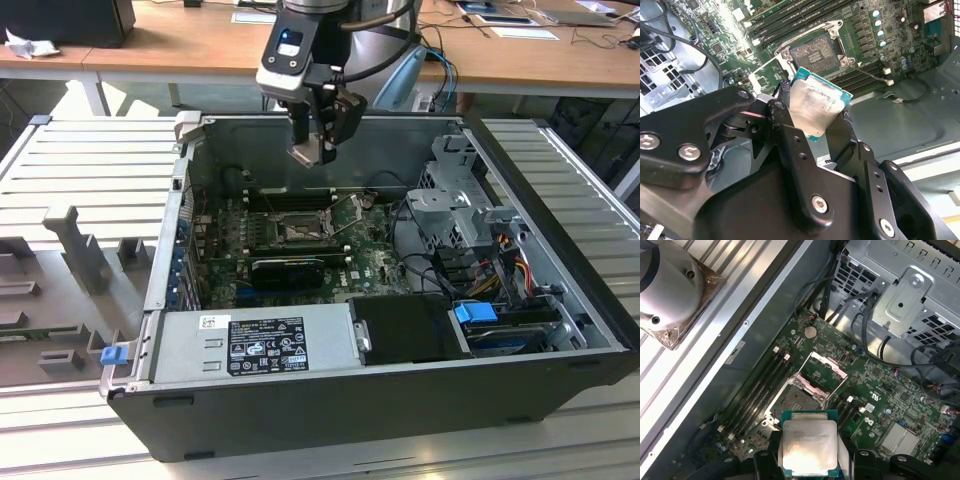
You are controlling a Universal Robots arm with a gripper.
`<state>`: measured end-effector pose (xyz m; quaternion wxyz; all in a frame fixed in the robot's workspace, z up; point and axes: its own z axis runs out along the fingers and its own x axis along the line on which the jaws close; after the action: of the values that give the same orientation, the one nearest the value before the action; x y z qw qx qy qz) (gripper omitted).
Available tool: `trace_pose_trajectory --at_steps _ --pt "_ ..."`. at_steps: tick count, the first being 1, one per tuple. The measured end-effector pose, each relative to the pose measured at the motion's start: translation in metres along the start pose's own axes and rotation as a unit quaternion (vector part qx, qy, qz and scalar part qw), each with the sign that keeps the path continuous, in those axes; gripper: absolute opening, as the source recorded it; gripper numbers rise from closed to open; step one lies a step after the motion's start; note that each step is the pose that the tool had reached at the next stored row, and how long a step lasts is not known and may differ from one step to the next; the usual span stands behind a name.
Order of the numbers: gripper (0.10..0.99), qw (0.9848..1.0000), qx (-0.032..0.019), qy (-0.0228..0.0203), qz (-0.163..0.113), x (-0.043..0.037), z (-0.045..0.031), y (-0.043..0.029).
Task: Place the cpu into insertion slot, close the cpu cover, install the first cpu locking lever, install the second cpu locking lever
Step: 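Place the cpu into insertion slot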
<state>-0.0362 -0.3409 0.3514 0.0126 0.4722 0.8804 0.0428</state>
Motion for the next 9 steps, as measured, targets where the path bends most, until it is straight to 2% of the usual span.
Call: trace_pose_trajectory --at_steps 5,9 --pt "0.525 0.9996 -0.0005 -0.0027 0.03 -0.0001 0.0024 -0.0002" --pt "0.525 0.9994 -0.0006 -0.003 0.033 -0.0001 0.007 -0.0006"
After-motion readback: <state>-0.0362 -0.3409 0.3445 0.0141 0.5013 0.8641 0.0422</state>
